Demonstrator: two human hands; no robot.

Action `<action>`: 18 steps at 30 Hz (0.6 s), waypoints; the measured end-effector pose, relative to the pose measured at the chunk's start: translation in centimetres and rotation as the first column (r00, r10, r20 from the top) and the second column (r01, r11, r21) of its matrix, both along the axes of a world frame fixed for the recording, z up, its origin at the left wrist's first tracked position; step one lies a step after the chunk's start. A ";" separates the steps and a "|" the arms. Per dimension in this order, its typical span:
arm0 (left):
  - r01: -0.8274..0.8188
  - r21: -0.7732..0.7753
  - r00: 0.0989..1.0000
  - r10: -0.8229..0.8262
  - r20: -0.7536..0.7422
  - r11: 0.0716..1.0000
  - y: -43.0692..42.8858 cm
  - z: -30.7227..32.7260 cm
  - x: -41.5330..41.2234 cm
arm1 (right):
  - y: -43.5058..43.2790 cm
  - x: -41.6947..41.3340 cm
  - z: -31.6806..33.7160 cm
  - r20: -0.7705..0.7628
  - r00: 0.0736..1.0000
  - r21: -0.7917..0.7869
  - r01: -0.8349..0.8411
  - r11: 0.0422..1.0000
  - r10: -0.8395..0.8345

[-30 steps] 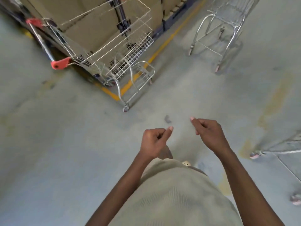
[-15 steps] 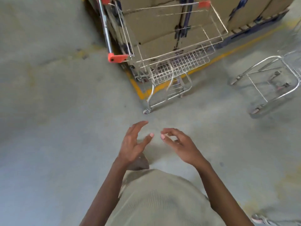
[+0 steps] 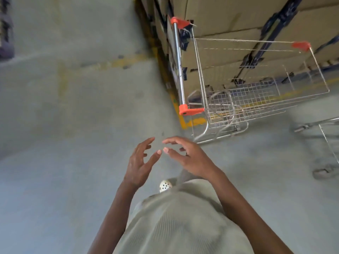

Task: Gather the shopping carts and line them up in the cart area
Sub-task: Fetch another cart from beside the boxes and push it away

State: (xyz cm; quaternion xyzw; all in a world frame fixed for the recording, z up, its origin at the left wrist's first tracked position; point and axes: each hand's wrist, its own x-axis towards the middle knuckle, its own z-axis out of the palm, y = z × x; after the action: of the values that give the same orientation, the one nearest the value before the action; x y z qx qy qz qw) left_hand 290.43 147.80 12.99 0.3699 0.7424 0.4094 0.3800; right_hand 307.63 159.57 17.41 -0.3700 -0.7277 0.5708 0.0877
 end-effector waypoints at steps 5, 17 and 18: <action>0.014 0.000 0.999 -0.014 0.047 1.000 6.7 -1.4 -3.1 | 6.4 -3.0 -0.1 -0.058 0.996 -0.012 0.062 0.998 -0.062; 0.208 0.102 0.976 -0.200 -0.081 0.973 30.5 2.2 -14.0 | 23.5 -9.3 0.6 -0.141 0.915 0.075 0.390 0.918 -0.378; 0.230 0.122 0.972 -0.220 -0.088 0.966 32.1 2.4 -14.2 | 24.1 -9.5 0.3 -0.128 0.898 0.066 0.430 0.900 -0.420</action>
State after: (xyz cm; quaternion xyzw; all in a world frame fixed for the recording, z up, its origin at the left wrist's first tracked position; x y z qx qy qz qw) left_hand 276.22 179.91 15.35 0.4908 0.6805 0.3978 0.3713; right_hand 298.13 183.64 17.76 -0.4833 -0.6489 0.5231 0.2677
